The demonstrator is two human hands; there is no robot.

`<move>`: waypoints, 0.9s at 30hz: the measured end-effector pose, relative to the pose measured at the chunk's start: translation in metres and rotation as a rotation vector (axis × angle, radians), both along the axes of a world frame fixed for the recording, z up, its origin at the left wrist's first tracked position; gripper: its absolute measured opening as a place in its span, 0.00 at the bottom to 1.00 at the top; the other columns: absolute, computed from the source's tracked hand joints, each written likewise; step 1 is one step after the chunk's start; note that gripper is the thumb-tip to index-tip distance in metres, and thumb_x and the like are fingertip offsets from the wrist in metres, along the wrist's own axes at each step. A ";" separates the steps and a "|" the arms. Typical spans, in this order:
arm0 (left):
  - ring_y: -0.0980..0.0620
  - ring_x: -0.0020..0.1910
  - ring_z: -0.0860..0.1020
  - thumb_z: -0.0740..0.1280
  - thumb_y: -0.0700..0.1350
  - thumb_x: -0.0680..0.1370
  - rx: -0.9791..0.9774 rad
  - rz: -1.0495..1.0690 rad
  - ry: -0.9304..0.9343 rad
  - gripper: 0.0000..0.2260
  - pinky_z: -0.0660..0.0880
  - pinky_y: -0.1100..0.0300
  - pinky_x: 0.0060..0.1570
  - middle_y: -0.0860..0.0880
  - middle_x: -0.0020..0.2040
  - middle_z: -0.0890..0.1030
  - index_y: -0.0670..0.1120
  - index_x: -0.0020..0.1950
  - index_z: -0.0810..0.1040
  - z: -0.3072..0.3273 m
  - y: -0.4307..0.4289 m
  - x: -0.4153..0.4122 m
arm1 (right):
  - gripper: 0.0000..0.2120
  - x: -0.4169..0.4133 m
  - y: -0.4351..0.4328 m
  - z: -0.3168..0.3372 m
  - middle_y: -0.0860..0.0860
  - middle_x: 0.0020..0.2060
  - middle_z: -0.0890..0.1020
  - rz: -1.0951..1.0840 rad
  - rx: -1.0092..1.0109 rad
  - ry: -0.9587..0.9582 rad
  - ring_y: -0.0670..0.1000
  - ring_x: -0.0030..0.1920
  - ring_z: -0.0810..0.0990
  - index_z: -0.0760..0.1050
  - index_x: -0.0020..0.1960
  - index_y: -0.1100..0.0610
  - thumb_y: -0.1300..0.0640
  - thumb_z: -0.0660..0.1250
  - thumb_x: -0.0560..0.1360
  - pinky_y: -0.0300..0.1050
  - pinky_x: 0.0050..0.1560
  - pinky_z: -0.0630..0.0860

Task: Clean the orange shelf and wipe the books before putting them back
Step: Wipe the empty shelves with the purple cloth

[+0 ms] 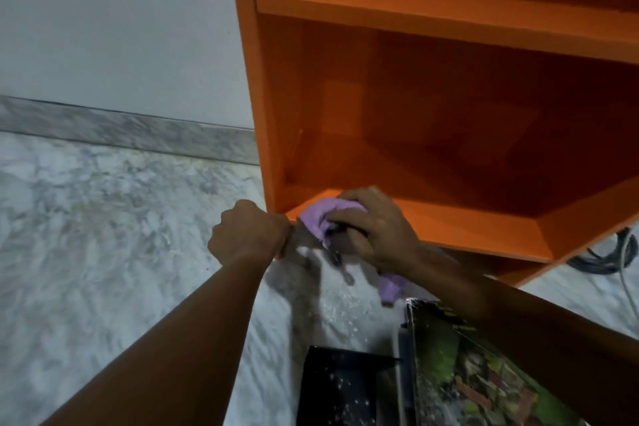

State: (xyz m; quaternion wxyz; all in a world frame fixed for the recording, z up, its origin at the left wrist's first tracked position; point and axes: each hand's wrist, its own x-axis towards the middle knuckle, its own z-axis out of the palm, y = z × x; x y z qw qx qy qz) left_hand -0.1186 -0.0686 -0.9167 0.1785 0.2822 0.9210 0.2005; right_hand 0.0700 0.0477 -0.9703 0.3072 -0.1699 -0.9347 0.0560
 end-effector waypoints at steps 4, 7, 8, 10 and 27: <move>0.50 0.45 0.81 0.72 0.57 0.74 0.159 0.030 -0.179 0.21 0.75 0.56 0.45 0.48 0.55 0.83 0.53 0.66 0.79 -0.010 0.006 -0.014 | 0.20 -0.050 0.033 0.027 0.57 0.51 0.83 -0.241 -0.286 0.160 0.61 0.51 0.81 0.84 0.57 0.51 0.56 0.59 0.71 0.47 0.50 0.74; 0.59 0.29 0.74 0.70 0.54 0.78 0.198 -0.056 -0.114 0.11 0.69 0.63 0.32 0.53 0.39 0.82 0.52 0.57 0.85 -0.018 0.009 -0.017 | 0.19 -0.083 0.071 0.021 0.58 0.63 0.79 -0.298 -0.294 0.096 0.61 0.58 0.80 0.83 0.58 0.52 0.57 0.59 0.73 0.52 0.58 0.77; 0.58 0.29 0.74 0.69 0.54 0.78 0.192 -0.079 -0.091 0.10 0.70 0.64 0.31 0.54 0.39 0.82 0.52 0.55 0.85 -0.020 0.009 -0.019 | 0.17 -0.096 0.086 0.014 0.58 0.67 0.76 -0.360 -0.271 0.024 0.63 0.60 0.79 0.82 0.59 0.52 0.57 0.60 0.75 0.56 0.59 0.77; 0.55 0.34 0.80 0.70 0.55 0.78 0.190 -0.112 -0.061 0.12 0.74 0.62 0.34 0.52 0.46 0.86 0.53 0.57 0.85 -0.022 0.008 -0.023 | 0.17 -0.119 0.113 0.000 0.57 0.73 0.71 -0.486 -0.259 -0.150 0.65 0.66 0.74 0.78 0.66 0.49 0.52 0.58 0.80 0.61 0.64 0.73; 0.46 0.45 0.81 0.72 0.49 0.74 0.237 -0.134 -0.277 0.08 0.79 0.53 0.50 0.49 0.43 0.84 0.51 0.52 0.86 -0.014 0.006 -0.032 | 0.13 -0.092 -0.050 -0.017 0.63 0.56 0.82 -0.347 -0.074 -0.191 0.63 0.56 0.82 0.80 0.57 0.64 0.62 0.68 0.74 0.53 0.57 0.78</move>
